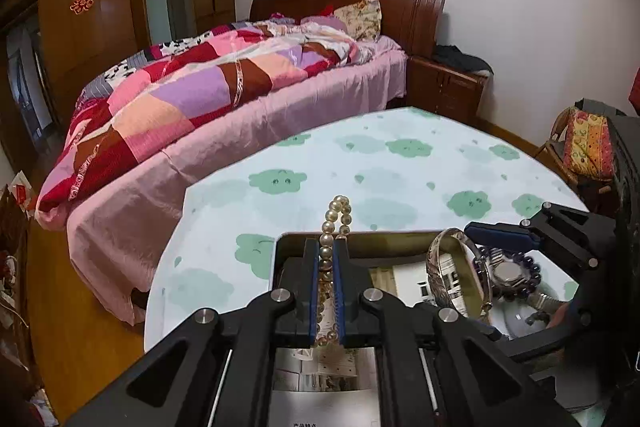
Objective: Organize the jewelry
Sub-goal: 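Lower the pearls and silver bangle into the tin box and open both tools, then withdraw both tools from the tin box back over the jewelry pile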
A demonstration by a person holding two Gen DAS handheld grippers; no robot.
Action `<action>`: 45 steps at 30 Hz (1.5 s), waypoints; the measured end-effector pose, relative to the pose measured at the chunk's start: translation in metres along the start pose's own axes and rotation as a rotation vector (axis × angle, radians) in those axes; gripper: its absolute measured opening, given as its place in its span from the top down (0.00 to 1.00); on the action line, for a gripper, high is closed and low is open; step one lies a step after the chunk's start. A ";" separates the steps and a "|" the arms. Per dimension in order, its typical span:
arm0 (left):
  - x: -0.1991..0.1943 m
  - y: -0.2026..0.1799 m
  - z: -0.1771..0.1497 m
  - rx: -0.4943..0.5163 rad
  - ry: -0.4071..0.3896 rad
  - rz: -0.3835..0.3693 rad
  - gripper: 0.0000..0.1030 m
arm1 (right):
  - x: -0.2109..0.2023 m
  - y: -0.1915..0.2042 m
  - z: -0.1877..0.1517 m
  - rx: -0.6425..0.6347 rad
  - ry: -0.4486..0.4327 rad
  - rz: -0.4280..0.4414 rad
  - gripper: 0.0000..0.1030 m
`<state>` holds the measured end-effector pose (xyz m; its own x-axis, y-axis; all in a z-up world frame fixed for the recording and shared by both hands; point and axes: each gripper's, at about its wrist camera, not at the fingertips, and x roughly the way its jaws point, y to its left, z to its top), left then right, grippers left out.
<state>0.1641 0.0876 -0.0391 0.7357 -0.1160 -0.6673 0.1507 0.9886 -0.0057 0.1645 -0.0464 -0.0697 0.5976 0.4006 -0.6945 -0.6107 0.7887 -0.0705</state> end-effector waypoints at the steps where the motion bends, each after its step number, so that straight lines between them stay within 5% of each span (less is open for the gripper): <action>1: 0.003 0.001 -0.001 -0.002 0.008 -0.001 0.95 | 0.003 0.000 0.000 -0.002 0.009 0.000 0.32; 9: 0.010 0.000 -0.001 0.014 0.036 0.001 0.94 | 0.009 0.007 0.002 -0.023 0.034 -0.004 0.37; 15: 0.008 -0.002 0.000 0.030 0.034 0.030 0.91 | 0.008 0.005 0.003 -0.013 0.025 -0.010 0.32; 16: 0.008 -0.002 0.000 0.031 0.035 0.041 0.87 | 0.006 0.004 0.003 -0.006 0.023 -0.007 0.32; 18: 0.005 -0.001 -0.001 0.022 0.032 0.059 0.58 | 0.003 0.002 0.002 0.005 0.023 -0.005 0.32; 20: -0.001 0.000 -0.003 0.018 0.000 0.074 0.41 | -0.004 -0.001 0.001 0.019 0.020 -0.003 0.32; 21: -0.004 0.000 -0.004 0.017 -0.009 0.074 0.39 | -0.007 -0.003 0.001 0.026 0.017 -0.002 0.30; 33: -0.016 -0.005 -0.015 -0.019 -0.017 0.139 0.39 | -0.041 -0.023 -0.013 0.077 -0.012 -0.028 0.28; 45: -0.065 -0.052 -0.059 -0.013 -0.066 0.132 0.39 | -0.084 -0.048 -0.093 0.211 0.013 -0.119 0.28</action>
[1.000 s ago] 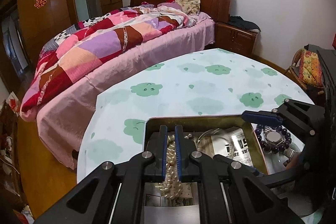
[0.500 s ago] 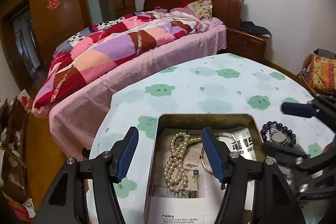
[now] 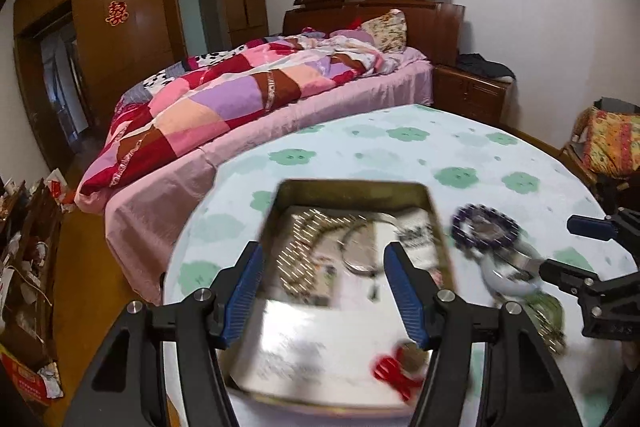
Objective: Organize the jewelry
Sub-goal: 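Withdraw both tools from the tin box back over the jewelry pile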
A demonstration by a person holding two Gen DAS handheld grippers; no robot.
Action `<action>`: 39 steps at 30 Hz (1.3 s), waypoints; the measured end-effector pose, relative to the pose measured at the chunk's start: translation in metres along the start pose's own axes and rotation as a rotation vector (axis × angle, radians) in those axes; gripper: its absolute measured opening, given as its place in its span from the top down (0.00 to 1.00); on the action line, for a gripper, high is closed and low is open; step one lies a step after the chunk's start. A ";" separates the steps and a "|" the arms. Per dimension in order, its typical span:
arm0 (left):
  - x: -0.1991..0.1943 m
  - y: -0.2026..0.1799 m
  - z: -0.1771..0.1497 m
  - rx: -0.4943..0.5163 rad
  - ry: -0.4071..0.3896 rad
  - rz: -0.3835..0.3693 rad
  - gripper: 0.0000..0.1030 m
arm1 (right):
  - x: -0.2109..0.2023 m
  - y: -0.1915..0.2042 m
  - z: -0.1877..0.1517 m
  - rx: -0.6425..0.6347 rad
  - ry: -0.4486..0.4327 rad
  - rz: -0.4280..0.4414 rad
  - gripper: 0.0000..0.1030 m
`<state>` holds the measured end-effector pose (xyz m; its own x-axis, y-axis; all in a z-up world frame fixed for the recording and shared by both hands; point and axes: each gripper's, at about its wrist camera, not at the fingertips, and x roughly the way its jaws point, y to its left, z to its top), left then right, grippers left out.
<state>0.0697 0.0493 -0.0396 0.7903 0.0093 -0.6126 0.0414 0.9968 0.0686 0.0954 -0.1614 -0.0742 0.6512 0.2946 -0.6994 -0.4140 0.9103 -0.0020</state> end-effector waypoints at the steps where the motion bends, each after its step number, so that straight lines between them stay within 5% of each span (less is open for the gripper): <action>1: -0.003 -0.004 -0.002 0.003 0.002 -0.010 0.39 | -0.003 -0.003 -0.005 0.011 0.003 -0.003 0.28; 11: -0.022 -0.048 -0.017 0.067 0.012 -0.078 0.39 | -0.023 -0.016 -0.037 0.077 0.005 0.021 0.29; 19: -0.013 -0.059 -0.025 0.084 0.044 -0.089 0.39 | -0.019 -0.013 -0.042 0.081 0.011 0.049 0.40; 35: -0.025 -0.046 -0.039 0.028 0.053 -0.057 0.39 | -0.024 0.023 -0.050 0.009 0.029 0.101 0.47; 39: -0.033 -0.048 -0.036 0.029 0.030 -0.070 0.39 | -0.020 0.027 -0.054 0.009 0.057 0.115 0.57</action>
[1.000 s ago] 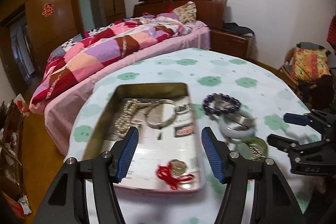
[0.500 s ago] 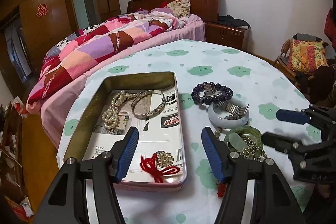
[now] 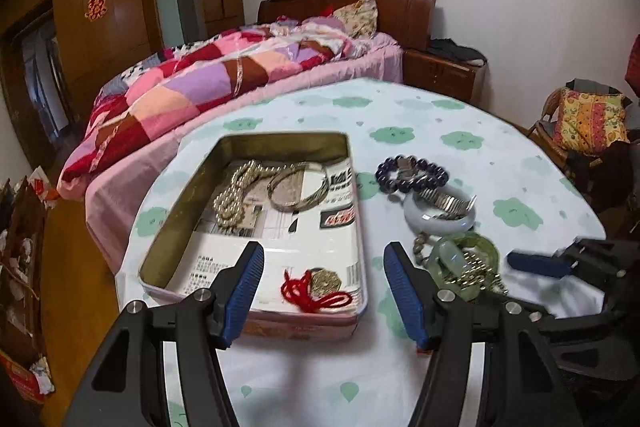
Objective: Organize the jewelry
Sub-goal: 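Withdraw both tools from the tin box back over the jewelry pile, then grasp the gold chain with the right tool and lift it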
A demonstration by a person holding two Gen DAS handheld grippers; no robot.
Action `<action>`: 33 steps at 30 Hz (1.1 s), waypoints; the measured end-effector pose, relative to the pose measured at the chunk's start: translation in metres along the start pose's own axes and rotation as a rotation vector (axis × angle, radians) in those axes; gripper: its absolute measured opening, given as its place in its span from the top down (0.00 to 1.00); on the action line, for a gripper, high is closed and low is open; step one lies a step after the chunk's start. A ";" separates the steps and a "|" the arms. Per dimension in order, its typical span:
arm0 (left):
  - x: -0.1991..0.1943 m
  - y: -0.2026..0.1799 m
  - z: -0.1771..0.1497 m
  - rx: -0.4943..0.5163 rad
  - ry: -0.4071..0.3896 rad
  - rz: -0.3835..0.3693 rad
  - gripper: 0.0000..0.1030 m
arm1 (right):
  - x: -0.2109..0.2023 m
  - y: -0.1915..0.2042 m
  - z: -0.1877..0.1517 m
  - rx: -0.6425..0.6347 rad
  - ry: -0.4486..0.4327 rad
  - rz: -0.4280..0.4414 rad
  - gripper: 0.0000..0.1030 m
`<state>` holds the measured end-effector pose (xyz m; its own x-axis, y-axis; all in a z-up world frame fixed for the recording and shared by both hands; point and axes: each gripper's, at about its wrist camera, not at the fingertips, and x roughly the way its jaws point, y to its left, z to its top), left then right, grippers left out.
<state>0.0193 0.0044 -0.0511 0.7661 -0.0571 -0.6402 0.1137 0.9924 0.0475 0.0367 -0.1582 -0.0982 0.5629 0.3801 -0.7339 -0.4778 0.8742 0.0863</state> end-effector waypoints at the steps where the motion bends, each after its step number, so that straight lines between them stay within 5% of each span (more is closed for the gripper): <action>1: -0.001 -0.002 0.000 0.007 -0.002 -0.003 0.39 | 0.002 0.001 -0.001 -0.001 0.004 0.010 0.58; 4: -0.003 -0.004 0.001 0.010 -0.006 -0.018 0.39 | 0.006 -0.001 -0.002 0.008 0.014 0.010 0.64; 7: -0.001 -0.004 0.000 0.014 0.001 -0.018 0.39 | 0.006 -0.003 -0.003 0.013 0.014 0.019 0.92; 33: 0.022 -0.052 0.004 0.139 0.040 -0.151 0.39 | -0.075 -0.037 0.035 0.087 -0.304 -0.103 0.93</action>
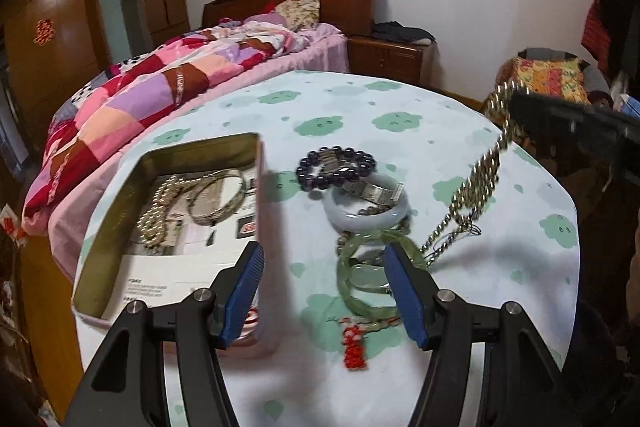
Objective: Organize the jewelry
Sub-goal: 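Grasp the gold chain with the right tool and lift it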
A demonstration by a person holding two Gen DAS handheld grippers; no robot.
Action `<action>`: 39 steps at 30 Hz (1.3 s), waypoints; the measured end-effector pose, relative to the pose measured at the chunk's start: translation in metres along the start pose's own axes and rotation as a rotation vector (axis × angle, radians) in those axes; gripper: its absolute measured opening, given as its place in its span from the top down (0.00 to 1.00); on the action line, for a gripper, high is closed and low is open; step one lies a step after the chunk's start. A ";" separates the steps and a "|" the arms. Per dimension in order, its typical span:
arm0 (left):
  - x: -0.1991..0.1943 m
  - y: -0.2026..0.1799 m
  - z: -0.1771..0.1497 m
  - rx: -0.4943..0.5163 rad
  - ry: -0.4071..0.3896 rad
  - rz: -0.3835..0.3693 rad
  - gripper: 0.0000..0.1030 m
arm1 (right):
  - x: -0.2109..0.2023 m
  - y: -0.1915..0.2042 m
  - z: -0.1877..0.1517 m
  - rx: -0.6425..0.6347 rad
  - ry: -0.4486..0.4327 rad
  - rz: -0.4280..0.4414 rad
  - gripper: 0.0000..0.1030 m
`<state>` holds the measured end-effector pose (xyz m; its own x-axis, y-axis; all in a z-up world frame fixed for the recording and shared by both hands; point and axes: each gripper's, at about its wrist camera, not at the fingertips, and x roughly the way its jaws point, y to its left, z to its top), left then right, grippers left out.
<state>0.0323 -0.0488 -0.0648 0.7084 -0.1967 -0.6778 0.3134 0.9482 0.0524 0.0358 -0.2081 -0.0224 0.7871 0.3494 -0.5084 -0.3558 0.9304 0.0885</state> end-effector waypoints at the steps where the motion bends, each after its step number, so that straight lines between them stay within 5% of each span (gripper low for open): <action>1: 0.003 -0.004 0.001 0.012 0.004 -0.008 0.39 | -0.001 -0.003 0.001 0.007 -0.004 -0.006 0.93; 29: 0.044 -0.024 0.003 0.042 0.105 -0.100 0.39 | 0.021 -0.020 -0.028 0.033 0.098 -0.017 0.93; 34: 0.041 -0.020 0.003 0.035 0.095 -0.114 0.67 | 0.022 -0.020 -0.030 0.035 0.102 -0.016 0.93; 35: 0.040 -0.020 0.004 0.038 0.093 -0.109 0.87 | 0.023 -0.019 -0.029 0.035 0.102 -0.015 0.93; 39: 0.039 -0.013 0.004 0.018 0.097 -0.122 0.90 | 0.023 -0.018 -0.030 0.036 0.105 -0.014 0.93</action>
<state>0.0584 -0.0701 -0.0895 0.5999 -0.2847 -0.7477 0.4053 0.9139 -0.0228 0.0446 -0.2200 -0.0613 0.7343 0.3241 -0.5965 -0.3250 0.9393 0.1103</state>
